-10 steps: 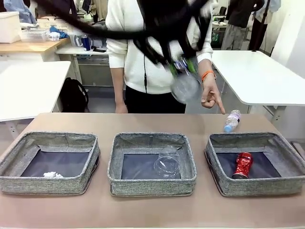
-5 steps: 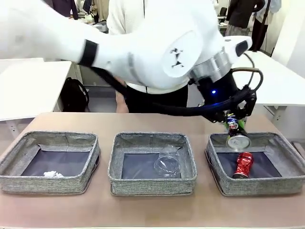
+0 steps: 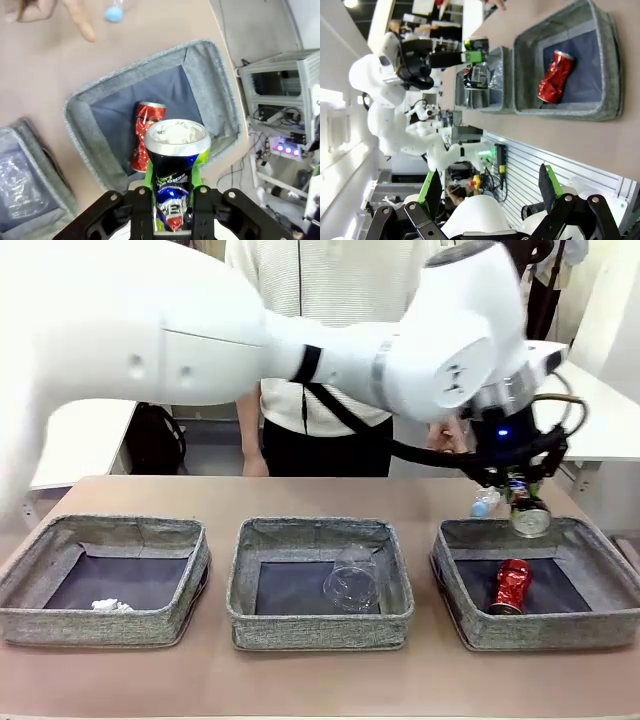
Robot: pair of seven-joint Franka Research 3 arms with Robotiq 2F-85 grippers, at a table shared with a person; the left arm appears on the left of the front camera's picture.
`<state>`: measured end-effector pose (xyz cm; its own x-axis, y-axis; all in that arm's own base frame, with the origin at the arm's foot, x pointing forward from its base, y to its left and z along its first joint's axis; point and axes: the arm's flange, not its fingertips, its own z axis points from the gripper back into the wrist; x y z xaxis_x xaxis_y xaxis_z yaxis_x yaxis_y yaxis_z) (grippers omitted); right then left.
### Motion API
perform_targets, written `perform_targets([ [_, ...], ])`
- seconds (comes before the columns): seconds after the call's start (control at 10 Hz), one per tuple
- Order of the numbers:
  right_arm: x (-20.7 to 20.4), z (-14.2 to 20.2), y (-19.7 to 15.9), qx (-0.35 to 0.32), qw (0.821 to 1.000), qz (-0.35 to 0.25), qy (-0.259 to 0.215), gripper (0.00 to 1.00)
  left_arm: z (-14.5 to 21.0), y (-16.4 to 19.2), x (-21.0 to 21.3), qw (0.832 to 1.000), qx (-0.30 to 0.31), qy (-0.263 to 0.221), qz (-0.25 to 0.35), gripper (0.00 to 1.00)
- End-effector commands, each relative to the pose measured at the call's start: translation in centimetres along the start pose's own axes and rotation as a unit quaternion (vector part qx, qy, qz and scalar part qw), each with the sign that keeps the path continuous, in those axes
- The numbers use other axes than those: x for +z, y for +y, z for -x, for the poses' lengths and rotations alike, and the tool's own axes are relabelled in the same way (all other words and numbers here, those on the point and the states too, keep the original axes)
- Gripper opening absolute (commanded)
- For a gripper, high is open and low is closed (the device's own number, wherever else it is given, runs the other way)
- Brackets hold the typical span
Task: Sort the waste into the appropriate baskets.
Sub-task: Place the picked waste into the Fabric basket indicated by the person.
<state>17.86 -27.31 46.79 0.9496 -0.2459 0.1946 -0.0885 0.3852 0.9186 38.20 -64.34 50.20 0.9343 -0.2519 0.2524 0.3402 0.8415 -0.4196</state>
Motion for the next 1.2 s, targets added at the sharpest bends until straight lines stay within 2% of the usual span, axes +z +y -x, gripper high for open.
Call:
perform_targets([
  [0.0, -0.06, 0.04, 0.1, -0.005, 1.0, 0.002, -0.002, 1.0, -1.52, -2.64, -0.2, 1.0, 0.019, 0.005, -0.01, 0.29],
  [0.3, -0.06, 0.04, 0.1, -0.005, 1.0, 0.002, -0.002, 1.0, -1.43, -2.61, -0.37, 1.0, 0.022, 0.016, -0.009, 0.29],
  [0.4, -0.06, 0.04, 0.1, -0.005, 1.0, 0.002, -0.002, 1.0, -1.34, -2.67, -0.34, 1.0, 0.019, 0.019, -0.009, 0.78],
  [0.5, -0.06, 0.04, 0.1, -0.005, 1.0, 0.002, -0.002, 1.0, -1.31, -2.68, -0.34, 1.0, 0.016, 0.021, -0.009, 0.86],
  [0.6, -0.06, 0.04, 0.1, -0.005, 1.0, 0.002, -0.002, 1.0, -1.24, -2.7, -0.31, 1.0, 0.015, 0.021, -0.008, 1.0],
  [1.1, -0.06, 0.04, 0.1, -0.005, 1.0, 0.002, -0.002, 1.0, -1.02, -2.83, 0.18, 1.0, 0.019, 0.02, 0.004, 1.0],
])
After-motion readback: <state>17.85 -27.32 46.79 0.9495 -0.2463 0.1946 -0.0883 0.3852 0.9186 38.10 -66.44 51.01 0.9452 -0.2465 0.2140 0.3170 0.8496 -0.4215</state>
